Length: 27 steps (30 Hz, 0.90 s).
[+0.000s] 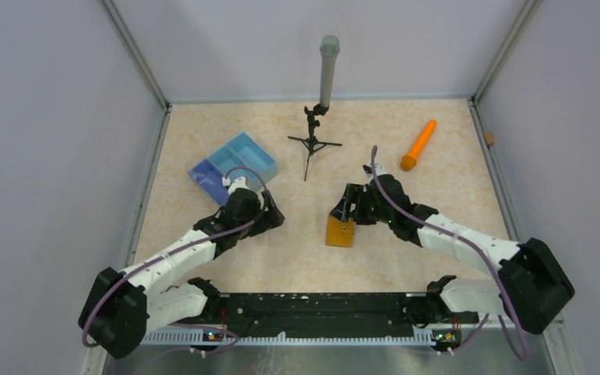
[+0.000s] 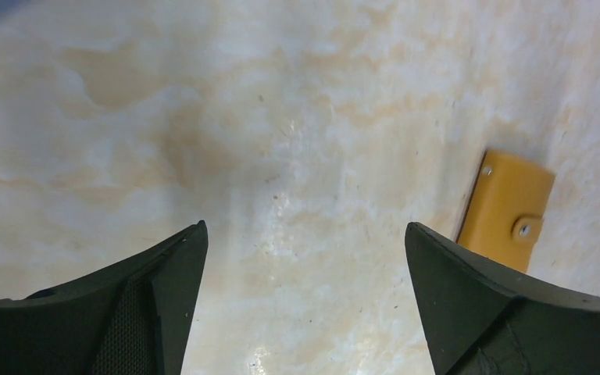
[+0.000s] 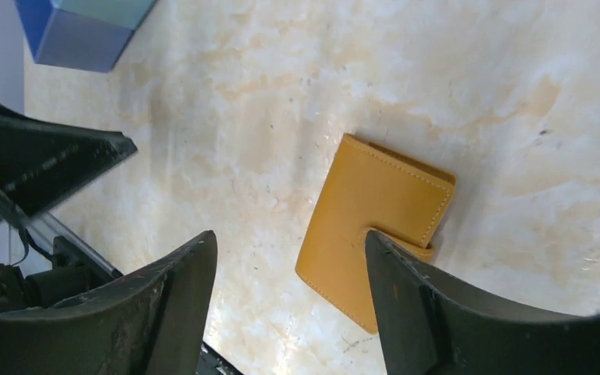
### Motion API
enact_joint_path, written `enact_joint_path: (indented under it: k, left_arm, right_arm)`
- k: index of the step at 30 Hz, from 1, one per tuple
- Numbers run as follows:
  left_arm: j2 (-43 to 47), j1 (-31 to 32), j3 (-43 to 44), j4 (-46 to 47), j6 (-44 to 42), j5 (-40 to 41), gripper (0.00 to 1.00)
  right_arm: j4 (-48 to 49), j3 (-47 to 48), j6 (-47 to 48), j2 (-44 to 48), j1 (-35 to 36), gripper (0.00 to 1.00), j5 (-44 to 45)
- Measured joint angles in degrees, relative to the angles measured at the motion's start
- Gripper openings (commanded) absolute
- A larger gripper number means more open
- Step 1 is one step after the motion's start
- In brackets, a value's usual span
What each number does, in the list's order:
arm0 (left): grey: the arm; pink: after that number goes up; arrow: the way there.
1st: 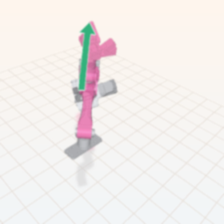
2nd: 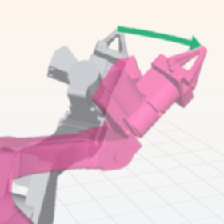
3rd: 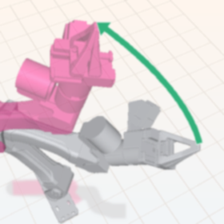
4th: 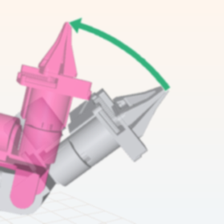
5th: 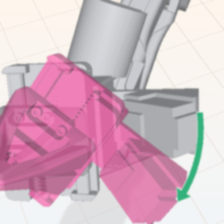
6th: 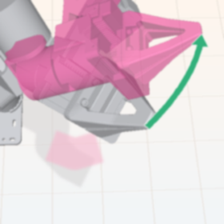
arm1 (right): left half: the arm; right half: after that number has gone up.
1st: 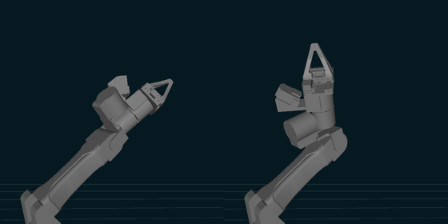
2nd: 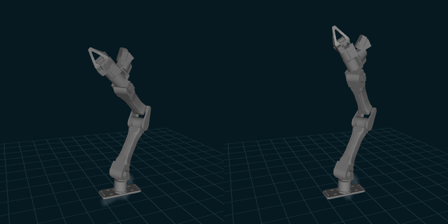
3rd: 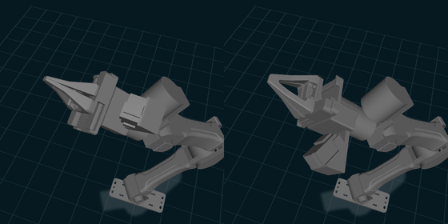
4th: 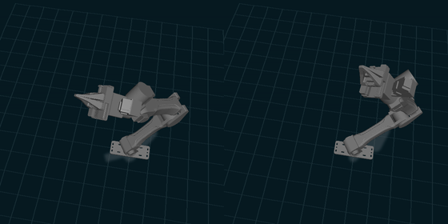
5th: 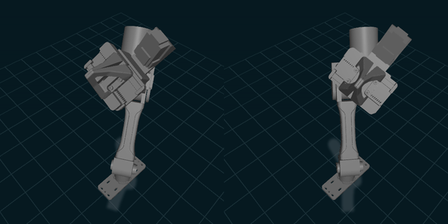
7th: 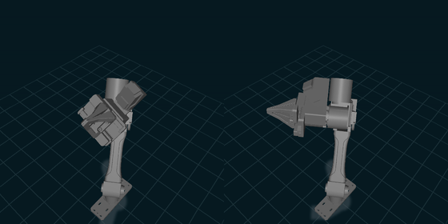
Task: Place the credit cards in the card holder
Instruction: Reset both arms
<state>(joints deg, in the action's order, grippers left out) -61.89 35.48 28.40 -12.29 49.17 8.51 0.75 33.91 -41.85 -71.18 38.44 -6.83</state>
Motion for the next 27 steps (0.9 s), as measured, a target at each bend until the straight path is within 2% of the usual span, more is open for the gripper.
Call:
enact_joint_path:
  k: [2,6,10,14,19,22,27]
  left_arm:
    - [1.84,-5.05,1.99,-2.54,-2.51,-1.68,0.99]
    - [6.23,-15.1,5.95,-7.89,-6.69,-4.24,0.99]
    - [10.47,-22.05,10.12,-13.77,-10.82,-4.17,0.99]
    - [14.23,-23.34,14.91,-20.0,-15.85,0.48,0.99]
    - [21.11,-23.39,16.33,-22.49,-21.07,4.98,0.99]
    - [23.65,-23.39,16.33,-22.73,-23.06,6.01,0.99]
    - [24.65,-23.39,16.33,-22.75,-25.16,6.1,0.99]
  right_arm:
    - [-4.83,2.56,2.38,3.23,0.0,0.8,1.99]
    - [-13.07,5.66,6.97,9.6,-0.81,0.83,7.65]
    - [-21.11,5.55,9.94,15.5,-6.08,0.89,12.7]
    - [-28.17,5.38,11.56,26.12,-10.84,0.94,19.78]
    - [-30.73,5.07,13.09,39.6,-11.26,0.94,27.23]
    - [-30.95,5.07,13.44,42.56,-11.26,0.94,29.97]
    - [-31.8,4.42,13.79,41.81,-11.26,0.94,31.36]
